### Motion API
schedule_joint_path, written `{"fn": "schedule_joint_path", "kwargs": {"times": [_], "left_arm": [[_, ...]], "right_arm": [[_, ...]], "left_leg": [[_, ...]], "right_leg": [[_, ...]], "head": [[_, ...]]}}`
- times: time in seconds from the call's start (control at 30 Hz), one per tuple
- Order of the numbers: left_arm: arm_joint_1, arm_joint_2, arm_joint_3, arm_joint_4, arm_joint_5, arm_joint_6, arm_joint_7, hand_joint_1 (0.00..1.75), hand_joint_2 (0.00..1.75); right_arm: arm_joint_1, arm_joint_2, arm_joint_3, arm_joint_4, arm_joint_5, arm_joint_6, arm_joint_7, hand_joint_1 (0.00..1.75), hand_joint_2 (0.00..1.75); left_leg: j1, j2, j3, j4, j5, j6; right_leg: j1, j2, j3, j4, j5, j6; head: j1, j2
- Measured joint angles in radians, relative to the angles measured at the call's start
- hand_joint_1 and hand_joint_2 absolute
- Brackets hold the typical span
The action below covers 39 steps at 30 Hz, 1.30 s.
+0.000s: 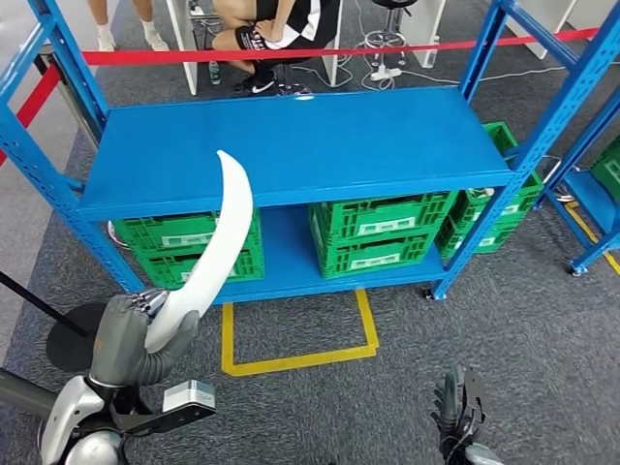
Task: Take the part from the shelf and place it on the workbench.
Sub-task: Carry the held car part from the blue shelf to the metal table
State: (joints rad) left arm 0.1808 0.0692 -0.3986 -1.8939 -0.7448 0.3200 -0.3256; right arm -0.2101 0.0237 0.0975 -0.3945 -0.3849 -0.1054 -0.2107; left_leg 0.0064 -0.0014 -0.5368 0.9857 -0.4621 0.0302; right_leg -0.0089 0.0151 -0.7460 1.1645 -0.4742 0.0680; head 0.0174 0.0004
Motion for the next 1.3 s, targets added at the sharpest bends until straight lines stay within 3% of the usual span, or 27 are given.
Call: {"fn": "schedule_joint_path", "kwargs": {"times": [0.03, 0.07, 0.13, 0.17, 0.2, 0.27, 0.3, 0.37, 0.4, 0.47, 0.53, 0.57, 0.6, 0.67, 0.73, 0.77, 0.8, 0.87, 0.93, 1.0, 1.03, 1.07, 1.1, 1.13, 1.2, 1.27, 1.3], "left_arm": [[0.002, -0.002, 0.003, 0.000, 0.007, 0.001, 0.000, 1.75, 1.75], [0.003, -0.005, 0.006, 0.000, 0.014, 0.001, 0.000, 1.75, 1.75], [0.005, -0.010, 0.013, 0.000, 0.028, 0.001, 0.000, 1.75, 1.75], [0.006, -0.013, 0.016, 0.000, 0.037, 0.001, 0.000, 1.75, 1.75], [0.006, -0.016, 0.019, 0.000, 0.048, -0.001, 0.000, 1.75, 1.75], [0.005, -0.026, 0.027, 0.000, 0.072, -0.007, 0.000, 1.75, 1.75], [0.003, -0.032, 0.030, 0.001, 0.084, -0.013, 0.000, 1.75, 1.75], [-0.002, -0.043, 0.035, 0.003, 0.105, -0.024, -0.001, 1.75, 1.75], [-0.005, -0.048, 0.037, 0.005, 0.116, -0.028, -0.002, 1.75, 1.75], [-0.009, -0.057, 0.041, 0.008, 0.137, -0.033, -0.006, 1.75, 1.75], [-0.013, -0.063, 0.043, 0.013, 0.152, -0.037, -0.011, 1.75, 1.75], [-0.015, -0.065, 0.043, 0.016, 0.158, -0.039, -0.012, 1.75, 1.75], [-0.017, -0.067, 0.043, 0.018, 0.163, -0.040, -0.013, 1.75, 1.75], [-0.025, -0.070, 0.042, 0.024, 0.173, -0.042, -0.013, 1.75, 1.75], [-0.039, -0.074, 0.039, 0.031, 0.179, -0.042, -0.013, 1.75, 1.75], [-0.046, -0.076, 0.037, 0.035, 0.181, -0.042, -0.013, 1.75, 1.75], [-0.052, -0.078, 0.033, 0.039, 0.183, -0.041, -0.013, 1.75, 1.75], [-0.063, -0.080, 0.026, 0.048, 0.186, -0.041, -0.013, 1.75, 1.75], [-0.073, -0.084, 0.020, 0.058, 0.190, -0.040, -0.013, 1.75, 1.75], [-0.078, -0.087, 0.016, 0.065, 0.202, -0.040, -0.013, 1.75, 1.75], [-0.078, -0.088, 0.016, 0.068, 0.210, -0.041, -0.013, 1.75, 1.75], [-0.079, -0.088, 0.015, 0.070, 0.218, -0.042, -0.013, 1.75, 1.75], [-0.080, -0.088, 0.014, 0.073, 0.223, -0.043, -0.013, 1.75, 1.75], [-0.081, -0.088, 0.013, 0.076, 0.226, -0.044, -0.013, 1.75, 1.75], [-0.084, -0.088, 0.013, 0.079, 0.229, -0.044, -0.013, 1.75, 1.75], [-0.087, -0.089, 0.012, 0.081, 0.231, -0.044, -0.013, 1.75, 1.75], [-0.090, -0.089, 0.011, 0.081, 0.232, -0.044, -0.013, 1.75, 1.75]], "right_arm": [[0.001, 0.000, -0.003, -0.002, 0.001, 0.000, 0.001, 0.00, 0.00], [0.002, 0.000, -0.006, -0.004, 0.003, -0.002, 0.002, 0.00, 0.00], [0.005, 0.000, -0.012, -0.009, 0.005, -0.006, 0.006, 0.00, 0.00], [0.007, 0.000, -0.015, -0.014, 0.006, -0.008, 0.008, 0.00, 0.00], [0.006, 0.000, -0.017, -0.020, 0.007, -0.010, 0.008, 0.00, 0.00], [0.003, 0.001, -0.023, -0.033, 0.010, -0.013, 0.009, 0.00, 0.00], [0.002, 0.001, -0.027, -0.038, 0.011, -0.016, 0.009, 0.00, 0.00], [0.007, 0.002, -0.033, -0.042, 0.013, -0.022, 0.012, 0.00, 0.00], [0.011, 0.002, -0.036, -0.044, 0.014, -0.023, 0.013, 0.00, 0.00], [0.017, 0.003, -0.041, -0.049, 0.015, -0.024, 0.013, 0.00, 0.00], [0.019, 0.003, -0.048, -0.055, 0.016, -0.024, 0.011, 0.00, 0.00], [0.021, 0.003, -0.052, -0.056, 0.014, -0.025, 0.010, 0.00, 0.00], [0.023, 0.003, -0.056, -0.056, 0.012, -0.026, 0.009, 0.00, 0.00], [0.028, 0.003, -0.065, -0.056, 0.006, -0.029, 0.005, 0.00, 0.00], [0.027, 0.004, -0.074, -0.056, 0.001, -0.030, 0.000, 0.00, 0.00], [0.027, 0.005, -0.080, -0.056, -0.001, -0.030, -0.002, 0.00, 0.00], [0.027, 0.005, -0.085, -0.056, -0.002, -0.029, -0.003, 0.00, 0.00], [0.032, 0.002, -0.095, -0.056, -0.003, -0.028, -0.003, 0.00, 0.00], [0.039, 0.001, -0.102, -0.056, -0.005, -0.026, -0.002, 0.00, 0.00], [0.037, 0.001, -0.106, -0.056, -0.005, -0.026, -0.002, 0.00, 0.00], [0.035, 0.002, -0.108, -0.056, -0.005, -0.027, -0.003, 0.00, 0.00], [0.035, 0.002, -0.109, -0.056, -0.006, -0.029, -0.003, 0.00, 0.00], [0.035, 0.002, -0.111, -0.056, -0.006, -0.032, -0.003, 0.00, 0.00], [0.035, 0.002, -0.112, -0.056, -0.006, -0.034, -0.003, 0.00, 0.00], [0.034, 0.002, -0.114, -0.056, -0.007, -0.037, -0.003, 0.00, 0.00], [0.027, 0.002, -0.116, -0.056, -0.007, -0.038, -0.004, 0.00, 0.00], [0.024, 0.003, -0.117, -0.056, -0.007, -0.038, -0.004, 0.00, 0.00]], "left_leg": [[-0.001, 0.011, -0.014, 0.001, 0.011, 0.001], [-0.001, 0.023, -0.028, 0.001, 0.022, 0.001], [-0.001, 0.046, -0.056, 0.003, 0.043, -0.003], [-0.002, 0.057, -0.067, 0.003, 0.052, -0.007], [-0.003, 0.066, -0.076, 0.004, 0.061, -0.011], [-0.008, 0.086, -0.085, 0.005, 0.077, -0.021], [-0.009, 0.097, -0.086, 0.004, 0.086, -0.025], [-0.006, 0.106, -0.088, 0.002, 0.094, -0.035], [-0.004, 0.091, -0.093, 0.010, 0.079, -0.042], [-0.002, 0.041, -0.118, 0.084, -0.001, -0.052], [-0.003, 0.013, -0.154, 0.217, -0.091, -0.052], [-0.004, 0.010, -0.161, 0.266, -0.110, -0.049], [-0.005, 0.008, -0.155, 0.283, -0.108, -0.045], [-0.008, -0.004, -0.089, 0.205, -0.061, -0.034], [-0.007, -0.046, -0.002, 0.062, -0.027, -0.021], [-0.006, -0.064, 0.024, 0.013, -0.021, -0.019], [-0.007, -0.074, 0.035, -0.012, -0.022, -0.018], [-0.007, -0.056, 0.029, -0.019, -0.009, -0.017], [-0.003, -0.029, 0.017, -0.023, 0.007, -0.006], [-0.003, -0.002, 0.001, -0.025, 0.022, 0.002], [-0.004, 0.012, -0.008, -0.024, 0.028, 0.003], [-0.005, 0.026, -0.017, -0.024, 0.035, 0.002], [-0.005, 0.039, -0.026, -0.024, 0.043, 0.001], [-0.005, 0.052, -0.034, -0.023, 0.050, -0.001], [-0.006, 0.074, -0.047, -0.022, 0.062, -0.007], [-0.009, 0.093, -0.052, -0.021, 0.071, -0.016], [-0.010, 0.103, -0.052, -0.020, 0.075, -0.022]], "right_leg": [[0.000, -0.006, -0.011, 0.069, -0.036, 0.002], [-0.001, -0.008, -0.012, 0.122, -0.048, 0.004], [-0.002, -0.013, 0.031, 0.132, -0.010, 0.007], [-0.002, -0.024, 0.080, 0.082, 0.014, 0.007], [-0.001, -0.044, 0.141, 0.007, 0.017, 0.008], [0.006, -0.075, 0.235, -0.133, -0.010, 0.001], [0.010, -0.077, 0.249, -0.167, -0.022, -0.005], [0.012, -0.060, 0.236, -0.177, -0.011, -0.024], [0.010, -0.051, 0.229, -0.177, -0.003, -0.033], [0.007, -0.032, 0.210, -0.178, 0.021, -0.049], [0.007, -0.009, 0.178, -0.177, 0.046, -0.056], [0.008, 0.004, 0.163, -0.176, 0.057, -0.056], [0.009, 0.016, 0.149, -0.176, 0.068, -0.056], [0.009, 0.040, 0.125, -0.175, 0.088, -0.053], [0.008, 0.062, 0.104, -0.175, 0.108, -0.047], [0.007, 0.072, 0.095, -0.175, 0.118, -0.041], [0.004, 0.081, 0.088, -0.178, 0.129, -0.035], [0.002, 0.096, 0.079, -0.186, 0.148, -0.021], [0.006, 0.067, 0.059, -0.159, 0.115, -0.009], [0.007, 0.014, 0.020, -0.048, 0.026, 0.001], [0.004, -0.001, 0.001, 0.027, -0.014, 0.006], [0.002, -0.008, -0.010, 0.089, -0.036, 0.009], [0.000, -0.010, -0.006, 0.123, -0.037, 0.012], [-0.002, -0.013, 0.018, 0.116, -0.019, 0.015], [-0.003, -0.037, 0.119, -0.007, 0.021, 0.017], [0.005, -0.072, 0.217, -0.149, 0.019, 0.006], [0.010, -0.080, 0.236, -0.184, 0.009, -0.003]], "head": [[0.000, 0.000], [0.000, 0.000], [0.000, 0.000], [0.000, 0.000], [0.001, 0.000], [0.001, 0.000], [0.000, 0.000], [-0.002, 0.000], [-0.003, 0.000], [-0.004, 0.000], [-0.004, 0.000], [-0.004, 0.000], [-0.004, 0.000], [-0.004, 0.000], [-0.004, 0.000], [-0.003, 0.000], [-0.003, 0.000], [-0.005, 0.000], [-0.001, 0.000], [0.006, 0.000], [0.007, 0.000], [0.007, 0.000], [0.008, 0.000], [0.008, 0.000], [0.008, 0.000], [0.006, 0.000], [0.004, 0.000]]}}
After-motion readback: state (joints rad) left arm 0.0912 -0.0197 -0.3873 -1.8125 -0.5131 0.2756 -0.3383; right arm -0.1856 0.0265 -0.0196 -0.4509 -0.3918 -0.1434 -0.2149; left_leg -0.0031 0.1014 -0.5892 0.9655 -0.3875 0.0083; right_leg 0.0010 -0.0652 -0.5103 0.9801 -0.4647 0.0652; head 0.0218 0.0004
